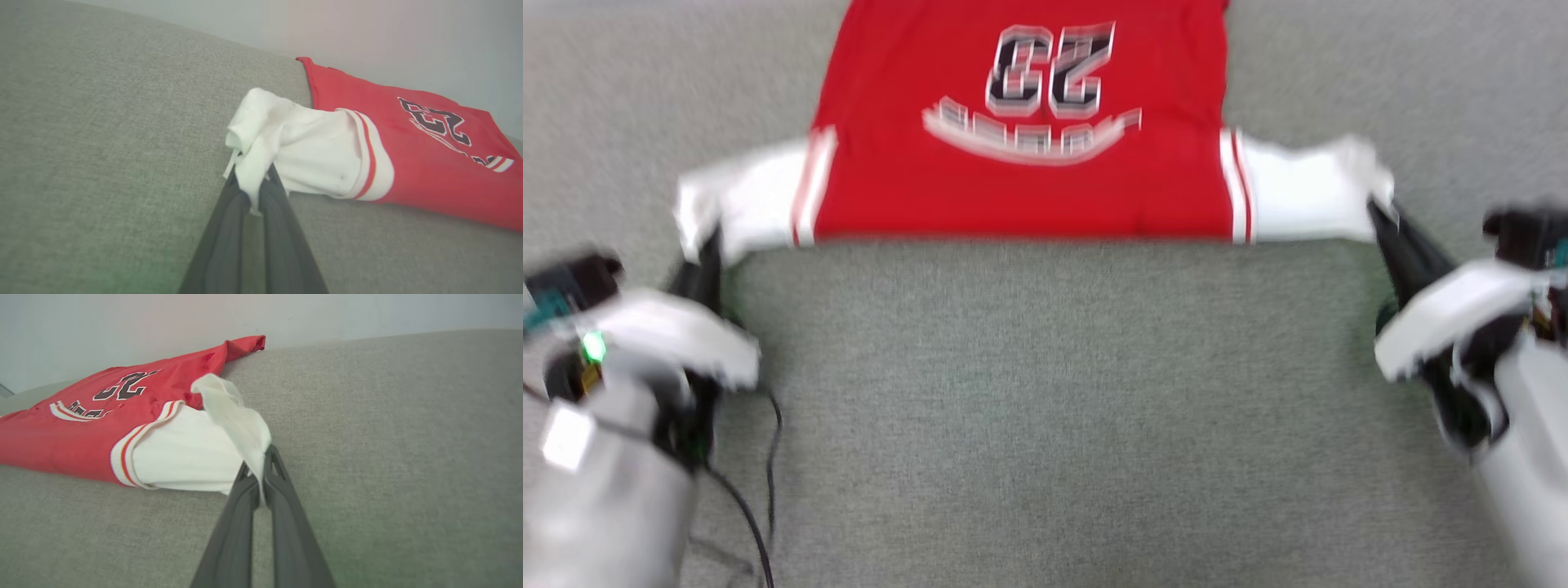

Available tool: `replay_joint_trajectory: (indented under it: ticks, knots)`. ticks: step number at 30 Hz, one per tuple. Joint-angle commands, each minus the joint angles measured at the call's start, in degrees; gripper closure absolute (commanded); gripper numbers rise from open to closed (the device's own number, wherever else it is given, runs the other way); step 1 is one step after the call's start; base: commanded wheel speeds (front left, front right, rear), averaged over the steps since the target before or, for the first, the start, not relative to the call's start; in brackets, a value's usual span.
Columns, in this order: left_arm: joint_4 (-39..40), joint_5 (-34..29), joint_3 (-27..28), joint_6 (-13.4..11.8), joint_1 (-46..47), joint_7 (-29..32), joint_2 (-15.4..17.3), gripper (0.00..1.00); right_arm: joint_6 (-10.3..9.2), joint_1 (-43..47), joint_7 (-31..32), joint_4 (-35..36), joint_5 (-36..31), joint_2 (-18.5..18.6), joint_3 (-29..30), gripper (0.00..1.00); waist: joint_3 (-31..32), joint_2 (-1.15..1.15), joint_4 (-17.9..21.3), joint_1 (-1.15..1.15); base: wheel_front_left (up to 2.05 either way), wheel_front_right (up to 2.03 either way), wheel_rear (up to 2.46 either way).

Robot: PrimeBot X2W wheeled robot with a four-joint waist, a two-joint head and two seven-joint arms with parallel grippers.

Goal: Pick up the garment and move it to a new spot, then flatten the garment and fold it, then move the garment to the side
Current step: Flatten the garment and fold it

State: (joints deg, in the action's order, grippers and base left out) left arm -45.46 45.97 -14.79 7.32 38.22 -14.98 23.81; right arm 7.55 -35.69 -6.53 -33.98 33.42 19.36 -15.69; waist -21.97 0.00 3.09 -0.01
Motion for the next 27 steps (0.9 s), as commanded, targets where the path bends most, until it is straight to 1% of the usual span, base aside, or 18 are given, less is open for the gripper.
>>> replay_joint_trajectory:
  ticks: [1,6,11,13,18,21,26,27]
  knots:
    - [1.0,-0.4,-0.2,-0.7,-4.0,-0.3,0.5,1.00,-0.12,3.6,-0.1,0.8,0.5,0.1,1.4,1.00,4.0,0.00,0.4,0.01,0.00,0.00,0.00]
    - [5.0,-0.4,-1.0,-2.6,-14.5,-0.2,-0.3,1.00,-0.12,14.3,1.0,3.6,1.2,-1.1,6.0,1.00,9.4,0.00,-0.5,0.01,0.00,0.00,0.00]
    - [9.3,-0.4,-1.4,-5.2,-24.1,-0.2,-1.4,1.00,-0.12,24.0,3.1,7.0,0.0,-3.4,10.7,1.00,14.1,0.00,-1.2,0.01,0.00,0.00,0.00]
    - [11.6,-0.8,-1.6,-6.2,-27.2,-0.3,-1.3,1.00,-0.12,27.7,4.2,8.7,-0.8,-4.7,12.7,1.00,15.6,0.00,-1.6,0.01,0.00,0.00,0.00]
    - [16.4,-1.8,-2.5,-8.9,-34.7,-0.2,-0.9,1.00,-0.12,36.6,7.7,13.5,-3.9,-8.1,17.5,1.00,18.2,0.00,-2.3,0.01,0.00,0.00,0.00]
    - [18.6,-2.0,-3.2,-10.0,-38.5,0.3,-0.8,1.00,-0.12,41.3,10.3,16.7,-6.9,-10.2,19.5,1.00,19.2,0.00,-2.1,0.01,0.00,0.00,0.00]
    - [22.1,-1.6,-3.3,-12.1,-42.9,0.6,-1.1,1.00,-0.12,46.3,13.9,20.4,-10.8,-12.9,21.9,1.00,20.1,0.00,-1.9,0.01,0.00,0.00,0.00]
    - [22.8,-1.9,-3.5,-12.6,-43.5,0.7,-1.1,1.00,-0.12,46.7,14.5,20.6,-11.3,-13.3,22.2,0.97,20.2,0.00,-1.9,0.01,0.00,0.00,0.00]
